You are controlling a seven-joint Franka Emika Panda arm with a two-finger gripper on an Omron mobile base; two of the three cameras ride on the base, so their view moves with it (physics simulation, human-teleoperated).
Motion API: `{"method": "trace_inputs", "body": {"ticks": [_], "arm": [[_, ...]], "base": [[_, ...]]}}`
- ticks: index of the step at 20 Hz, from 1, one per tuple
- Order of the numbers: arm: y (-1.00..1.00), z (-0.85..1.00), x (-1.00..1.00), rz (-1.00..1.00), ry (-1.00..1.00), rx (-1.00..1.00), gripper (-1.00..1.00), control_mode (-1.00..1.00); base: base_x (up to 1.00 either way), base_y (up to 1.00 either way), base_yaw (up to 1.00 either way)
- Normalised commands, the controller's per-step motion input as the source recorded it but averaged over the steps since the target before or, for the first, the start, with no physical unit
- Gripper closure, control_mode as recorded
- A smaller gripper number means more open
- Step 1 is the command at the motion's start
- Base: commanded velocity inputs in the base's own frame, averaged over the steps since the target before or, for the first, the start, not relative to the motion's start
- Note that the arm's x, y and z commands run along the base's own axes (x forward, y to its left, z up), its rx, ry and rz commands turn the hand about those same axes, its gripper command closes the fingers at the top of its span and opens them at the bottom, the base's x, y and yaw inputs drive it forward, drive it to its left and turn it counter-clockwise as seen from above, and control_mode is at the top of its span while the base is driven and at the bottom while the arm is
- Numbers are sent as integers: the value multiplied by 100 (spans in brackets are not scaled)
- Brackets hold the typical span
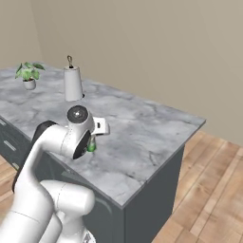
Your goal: Move the drinks to the dining counter.
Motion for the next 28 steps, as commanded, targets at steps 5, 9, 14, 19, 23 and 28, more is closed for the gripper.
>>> {"method": "trace_inputs", "body": {"ticks": [5, 9, 14, 19, 23, 28], "arm": [[1, -15, 21, 0, 0, 0, 100, -100], [0, -18, 16, 0, 0, 0, 100, -100], [0, -22, 19, 0, 0, 0, 100, -100], [0, -19, 17, 0, 0, 0, 100, -100], [0, -21, 20, 0, 0, 0, 100, -100], [0, -28, 23, 0, 0, 0, 100, -100]], "base": [[0, 0, 0], [0, 0, 0], [0, 0, 0], [0, 0, 0], [0, 0, 0], [0, 0, 0]]}}
